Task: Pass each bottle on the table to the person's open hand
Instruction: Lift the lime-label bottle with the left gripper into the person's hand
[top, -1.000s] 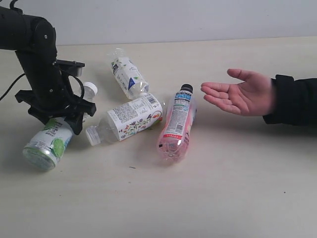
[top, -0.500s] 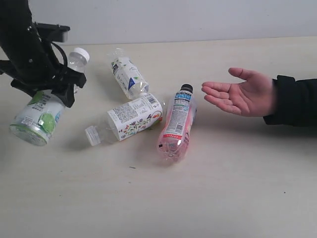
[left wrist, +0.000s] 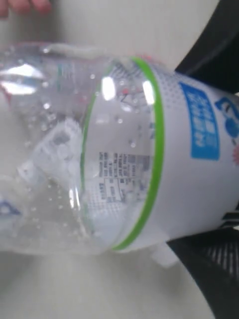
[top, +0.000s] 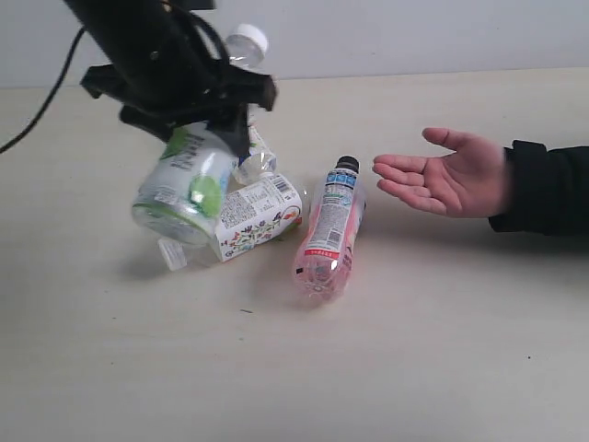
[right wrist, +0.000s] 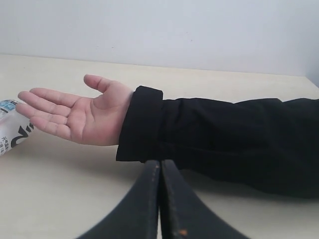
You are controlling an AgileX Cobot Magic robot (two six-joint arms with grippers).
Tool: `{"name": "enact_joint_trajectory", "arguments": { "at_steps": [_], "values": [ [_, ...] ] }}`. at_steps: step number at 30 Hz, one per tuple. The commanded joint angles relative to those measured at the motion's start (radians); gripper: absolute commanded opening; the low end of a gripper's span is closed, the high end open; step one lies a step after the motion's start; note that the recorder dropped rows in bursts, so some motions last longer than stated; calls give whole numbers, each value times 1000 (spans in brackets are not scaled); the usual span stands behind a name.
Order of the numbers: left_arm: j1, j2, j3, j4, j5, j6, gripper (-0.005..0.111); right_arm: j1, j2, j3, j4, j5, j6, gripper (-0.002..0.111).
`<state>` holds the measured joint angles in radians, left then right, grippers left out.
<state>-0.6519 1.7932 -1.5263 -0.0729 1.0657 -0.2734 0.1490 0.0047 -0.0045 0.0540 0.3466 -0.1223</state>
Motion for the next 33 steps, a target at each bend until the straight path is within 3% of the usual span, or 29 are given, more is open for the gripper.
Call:
{"name": "enact_joint_trajectory", "arguments": {
  "at_steps": [1, 4, 6, 10, 16, 33],
  "values": [
    [-126, 81, -140, -7, -25, -103, 0, -3, -5, 5, -3, -4, -6, 0],
    [-203, 181, -242, -61, -113, -156, 0, -3, -5, 5, -3, -4, -6, 0],
    [-208, 248, -301, -207, -153, -150, 0, -3, -5, 5, -3, -4, -6, 0],
    [-208, 378, -388, -336, -305, -157, 0, -3, -5, 5, -3, -4, -6, 0],
    [-206, 474, -418, -337, -453, -296, 0, -3, -5, 5, -3, -4, -6, 0],
    [-208, 488, -418, -177, -430, -384, 0, -3, -5, 5, -3, -4, -6, 0]
  ]
}}
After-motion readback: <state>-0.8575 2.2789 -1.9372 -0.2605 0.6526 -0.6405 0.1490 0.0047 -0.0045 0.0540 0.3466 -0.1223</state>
